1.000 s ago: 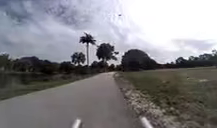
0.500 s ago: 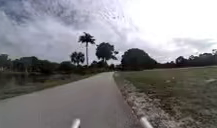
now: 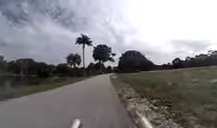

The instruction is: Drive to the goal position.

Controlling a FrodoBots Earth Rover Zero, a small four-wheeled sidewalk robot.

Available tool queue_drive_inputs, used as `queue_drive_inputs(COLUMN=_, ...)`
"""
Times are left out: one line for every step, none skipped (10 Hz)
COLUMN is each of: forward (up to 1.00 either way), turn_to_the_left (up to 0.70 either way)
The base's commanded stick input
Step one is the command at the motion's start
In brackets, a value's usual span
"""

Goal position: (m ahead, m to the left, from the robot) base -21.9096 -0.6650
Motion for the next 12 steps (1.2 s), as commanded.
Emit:
queue_drive_inputs(forward=0.69, turn_to_the_left=0.19)
queue_drive_inputs(forward=0.69, turn_to_the_left=0.34)
queue_drive_inputs(forward=0.69, turn_to_the_left=0.2)
queue_drive_inputs(forward=0.69, turn_to_the_left=0.03)
queue_drive_inputs(forward=0.69, turn_to_the_left=0.03)
queue_drive_inputs(forward=0.69, turn_to_the_left=0.03)
queue_drive_inputs(forward=0.69, turn_to_the_left=0.03)
queue_drive_inputs(forward=0.69, turn_to_the_left=0.26)
queue_drive_inputs(forward=0.69, turn_to_the_left=0.3)
queue_drive_inputs(forward=0.69, turn_to_the_left=0.03)
queue_drive_inputs(forward=0.69, turn_to_the_left=0.03)
queue_drive_inputs(forward=0.69, turn_to_the_left=0.03)
